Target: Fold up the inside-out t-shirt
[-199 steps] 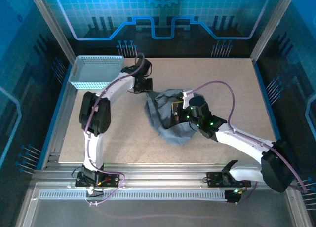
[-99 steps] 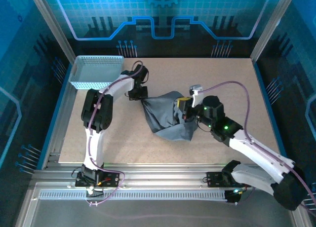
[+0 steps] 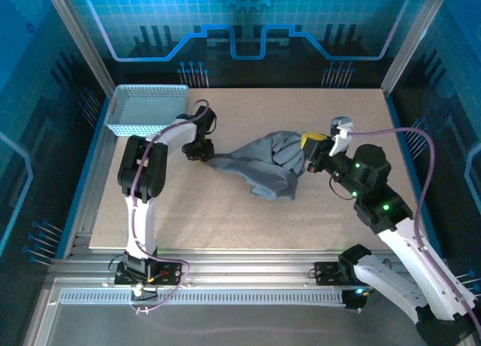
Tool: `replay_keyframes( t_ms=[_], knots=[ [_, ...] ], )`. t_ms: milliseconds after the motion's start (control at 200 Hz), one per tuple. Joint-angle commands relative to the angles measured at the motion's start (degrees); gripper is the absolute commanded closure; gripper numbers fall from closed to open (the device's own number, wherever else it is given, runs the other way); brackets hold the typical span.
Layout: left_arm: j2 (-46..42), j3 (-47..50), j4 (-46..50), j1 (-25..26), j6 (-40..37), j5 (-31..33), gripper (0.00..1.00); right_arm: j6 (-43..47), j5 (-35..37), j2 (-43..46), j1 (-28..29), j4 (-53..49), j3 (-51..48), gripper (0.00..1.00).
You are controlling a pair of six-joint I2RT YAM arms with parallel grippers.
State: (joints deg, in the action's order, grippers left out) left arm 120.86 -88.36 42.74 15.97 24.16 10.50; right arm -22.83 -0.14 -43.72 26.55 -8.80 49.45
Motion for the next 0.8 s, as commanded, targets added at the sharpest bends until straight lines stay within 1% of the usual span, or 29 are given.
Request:
replay_keyframes(
  t_ms=[0, 75, 125, 180, 275, 360, 460, 535, 610, 675, 795],
  knots=[
    [-9.09, 5.08, -0.17, 2.14, 0.91, -0.54, 0.65, -0.12, -2.6, -1.53, -0.66, 1.51, -5.66, 1.0],
    [-16.26, 8.59, -1.75, 3.86, 1.63, -0.19, 0.51, -3.69, -2.85, -2.2, -0.67, 2.21, -10.78, 1.0],
    [-20.0, 9.4, -1.7, 5.68, 1.94, 0.17, 0.46, -6.23, -2.89, -2.92, -0.47, 1.74, -14.16, 1.0],
    [-22.78, 8.84, -1.61, 8.92, 1.75, -0.07, 0.42, -8.39, -2.85, -3.38, 0.1, 0.8, -17.31, 1.0],
    [-23.99, 6.3, -2.44, 16.35, 0.54, -1.47, 0.33, -12.58, 0.34, -2.31, 1.36, -2.47, -22.05, 1.0],
    [-22.11, 4.35, -5.68, 21.8, 0.58, -6.2, 0.29, -15.96, 2.47, 0.54, 1.66, -5.1, -25.81, 1.0],
    [-17.52, 0.82, -8.91, 26.29, 1.5, -11.22, 0.27, -19.31, 4.67, 5.82, 1.75, -8.14, -28.91, 1.0],
    [-13.95, -2.4, -10.6, 29.12, 1.67, -12.59, 0.25, -20.89, 5.64, 9.69, 1.76, -9.59, -30.52, 1.0],
    [-10.44, -6.1, -10.79, 30.79, 1.89, -12.66, 0.23, -21.52, 6.25, 12.55, 1.8, -11.03, -31.08, 1.0],
    [-7.42, -9.28, -10.55, 31.61, 2.29, -14.41, 0.23, -21.47, 6.35, 13.82, 1.73, -11.54, -31.19, 1.0],
    [-2.82, -14.37, -9.58, 32.98, 2.22, -14.86, 0.23, -21.15, 6.24, 13.63, 1.78, -11.44, -31.11, 1.0]
  ],
)
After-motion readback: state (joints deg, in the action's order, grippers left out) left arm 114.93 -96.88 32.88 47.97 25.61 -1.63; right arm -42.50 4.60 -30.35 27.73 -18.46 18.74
